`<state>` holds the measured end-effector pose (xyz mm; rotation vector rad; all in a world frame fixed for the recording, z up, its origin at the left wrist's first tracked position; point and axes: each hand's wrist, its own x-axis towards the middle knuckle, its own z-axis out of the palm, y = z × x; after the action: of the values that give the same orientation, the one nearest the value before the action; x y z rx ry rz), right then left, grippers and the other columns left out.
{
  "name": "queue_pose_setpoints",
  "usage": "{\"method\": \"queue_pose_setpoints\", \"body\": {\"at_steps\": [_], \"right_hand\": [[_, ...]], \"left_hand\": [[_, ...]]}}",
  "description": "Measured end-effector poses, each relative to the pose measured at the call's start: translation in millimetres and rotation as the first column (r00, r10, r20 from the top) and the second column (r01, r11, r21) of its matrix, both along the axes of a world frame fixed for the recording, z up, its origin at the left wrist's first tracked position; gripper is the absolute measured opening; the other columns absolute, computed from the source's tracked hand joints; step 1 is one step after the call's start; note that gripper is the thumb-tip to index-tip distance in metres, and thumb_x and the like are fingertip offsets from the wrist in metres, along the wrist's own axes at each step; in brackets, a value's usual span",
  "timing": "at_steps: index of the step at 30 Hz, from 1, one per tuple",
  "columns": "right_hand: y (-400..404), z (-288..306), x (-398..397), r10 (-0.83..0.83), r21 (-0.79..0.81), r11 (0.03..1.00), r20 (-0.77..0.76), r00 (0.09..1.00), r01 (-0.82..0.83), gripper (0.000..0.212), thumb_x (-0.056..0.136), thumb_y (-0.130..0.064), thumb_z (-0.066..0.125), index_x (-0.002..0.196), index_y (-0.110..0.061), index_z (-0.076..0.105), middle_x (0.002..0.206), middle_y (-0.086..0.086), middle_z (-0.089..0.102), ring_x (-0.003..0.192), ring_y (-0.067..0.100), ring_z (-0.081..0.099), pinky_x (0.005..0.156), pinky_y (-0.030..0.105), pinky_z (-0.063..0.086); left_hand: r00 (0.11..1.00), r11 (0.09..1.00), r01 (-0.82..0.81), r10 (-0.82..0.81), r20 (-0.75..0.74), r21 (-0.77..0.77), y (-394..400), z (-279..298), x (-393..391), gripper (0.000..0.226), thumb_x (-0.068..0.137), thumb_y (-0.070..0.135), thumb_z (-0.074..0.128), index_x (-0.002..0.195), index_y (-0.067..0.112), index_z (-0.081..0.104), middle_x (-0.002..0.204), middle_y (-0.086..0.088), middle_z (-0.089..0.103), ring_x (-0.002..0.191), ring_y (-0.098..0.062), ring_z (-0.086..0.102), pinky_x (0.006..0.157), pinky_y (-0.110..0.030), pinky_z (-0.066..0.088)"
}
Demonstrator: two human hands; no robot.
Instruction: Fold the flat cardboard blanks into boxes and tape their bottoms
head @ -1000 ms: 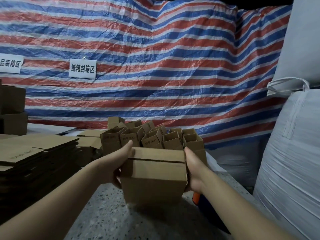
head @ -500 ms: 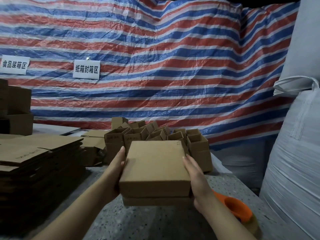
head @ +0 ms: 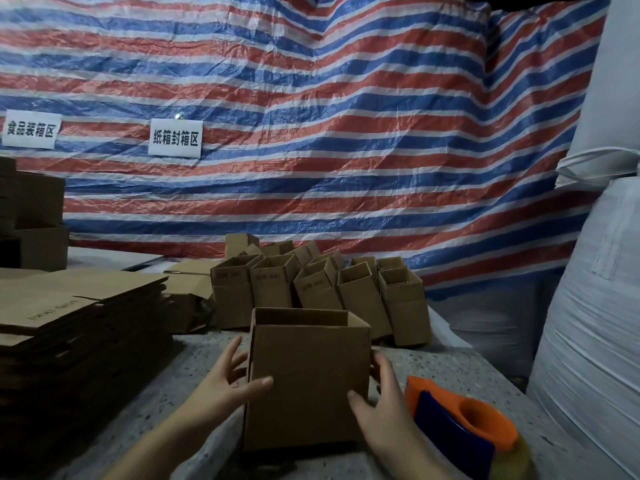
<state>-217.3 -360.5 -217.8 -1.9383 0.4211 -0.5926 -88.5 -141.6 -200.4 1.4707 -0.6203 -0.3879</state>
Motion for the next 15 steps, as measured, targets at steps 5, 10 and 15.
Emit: {"method": "queue_pose_setpoints", "body": {"at_steps": [5, 10, 15], "right_hand": [[4.0, -9.1, 8.0, -0.055, -0.049, 0.997, -0.031, 0.998, 0.053, 0.079, 0.098, -0.019, 0.062, 0.158, -0.038, 0.013, 0.161, -0.009, 0.029, 0.146, 0.014, 0.029, 0.118, 0.039, 0.03], [7.7, 7.6, 32.2, -0.145, -0.091, 0.986, -0.022, 0.989, 0.142, 0.085, 0.097, -0.035, 0.063, 0.16, -0.032, 0.006, 0.166, -0.005, 0.014, 0.151, 0.02, 0.022, 0.118, 0.041, 0.029], [27.4, 4.6, 57.8, -0.245, -0.16, 0.959, -0.067, 0.967, 0.232, 0.09, 0.095, -0.041, 0.063, 0.16, -0.029, 0.003, 0.168, -0.006, 0.0, 0.153, 0.021, 0.016, 0.12, 0.04, 0.029]], "left_hand": [[0.998, 0.999, -0.03, 0.028, 0.052, 0.031, -1.3, -12.4, 6.3, 0.127, 0.056, 0.048, 0.089, 0.156, 0.04, 0.011, 0.157, -0.003, 0.034, 0.14, -0.024, 0.037, 0.114, -0.052, 0.032], [0.974, 0.979, -0.19, 0.198, 0.114, -0.077, -22.4, -10.1, 8.9, 0.128, 0.05, 0.044, 0.087, 0.155, 0.037, 0.013, 0.156, -0.003, 0.034, 0.139, -0.024, 0.035, 0.11, -0.049, 0.032], [0.916, 0.913, -0.37, 0.39, 0.098, -0.172, -58.5, -22.6, 17.8, 0.124, 0.061, 0.033, 0.092, 0.155, 0.036, 0.011, 0.157, -0.002, 0.031, 0.141, -0.027, 0.033, 0.112, -0.052, 0.031]]}}
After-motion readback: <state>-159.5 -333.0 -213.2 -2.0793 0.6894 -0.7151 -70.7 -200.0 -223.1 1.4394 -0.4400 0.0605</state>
